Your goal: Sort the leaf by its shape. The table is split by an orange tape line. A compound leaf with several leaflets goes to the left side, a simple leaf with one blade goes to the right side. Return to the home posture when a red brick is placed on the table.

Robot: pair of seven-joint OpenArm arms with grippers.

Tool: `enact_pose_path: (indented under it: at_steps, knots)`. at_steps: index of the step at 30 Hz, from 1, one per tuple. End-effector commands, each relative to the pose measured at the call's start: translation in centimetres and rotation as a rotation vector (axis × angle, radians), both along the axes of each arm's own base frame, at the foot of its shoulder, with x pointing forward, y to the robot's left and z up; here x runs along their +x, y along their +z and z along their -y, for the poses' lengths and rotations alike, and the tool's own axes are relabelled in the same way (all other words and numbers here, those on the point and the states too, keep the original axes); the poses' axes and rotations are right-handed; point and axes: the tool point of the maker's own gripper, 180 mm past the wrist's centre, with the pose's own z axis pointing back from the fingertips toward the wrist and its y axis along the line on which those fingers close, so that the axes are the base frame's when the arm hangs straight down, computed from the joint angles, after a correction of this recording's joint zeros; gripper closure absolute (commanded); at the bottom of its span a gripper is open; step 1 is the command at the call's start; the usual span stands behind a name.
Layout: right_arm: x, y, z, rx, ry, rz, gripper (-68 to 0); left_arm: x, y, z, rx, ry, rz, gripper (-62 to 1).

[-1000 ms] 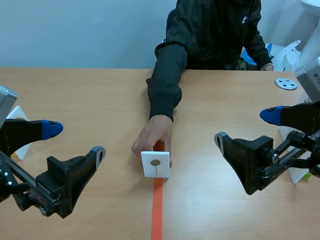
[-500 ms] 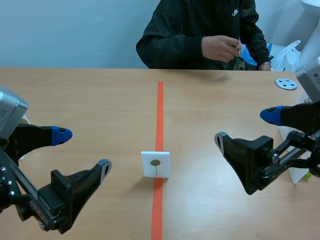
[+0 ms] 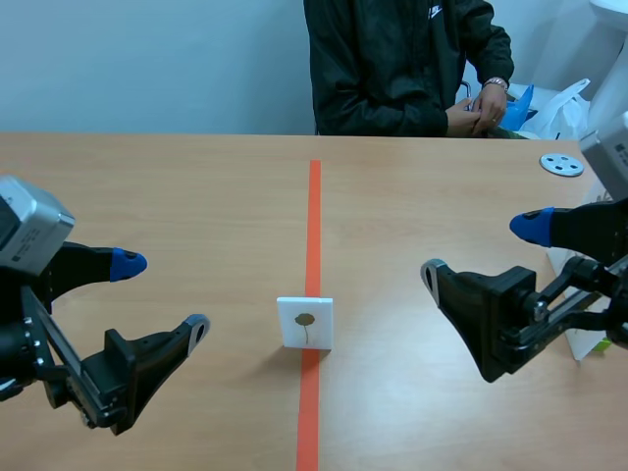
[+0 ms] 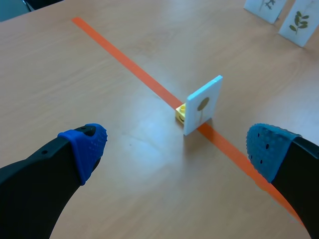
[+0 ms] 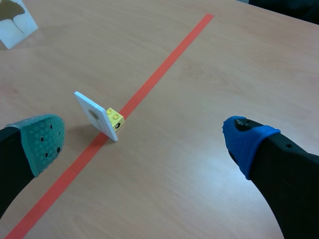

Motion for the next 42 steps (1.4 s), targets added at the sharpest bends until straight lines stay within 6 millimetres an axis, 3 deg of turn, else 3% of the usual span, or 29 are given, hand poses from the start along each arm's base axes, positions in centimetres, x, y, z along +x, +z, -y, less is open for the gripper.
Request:
enact_pose_path:
  at_steps: [1, 22, 34, 42]
  knots:
    - [0.6, 0.9, 0.4, 0.011, -0.01, 0.035, -67.9, 0.0, 0.1, 0.9, -0.03, -0.023, 0.003, -60.2]
    - [0.6, 0.8, 0.5, 0.003, -0.012, 0.035, -67.9, 2.4, -5.8, 6.9, -0.035, -0.193, 0.063, -60.2]
    - [0.6, 0.8, 0.5, 0.003, -0.013, 0.034, -67.9, 5.0, -7.4, 8.2, -0.013, -0.22, 0.103, -60.2]
    - [0.6, 0.8, 0.5, 0.003, -0.014, 0.032, -67.9, 5.4, -8.0, 9.8, -0.013, -0.236, 0.12, -60.2]
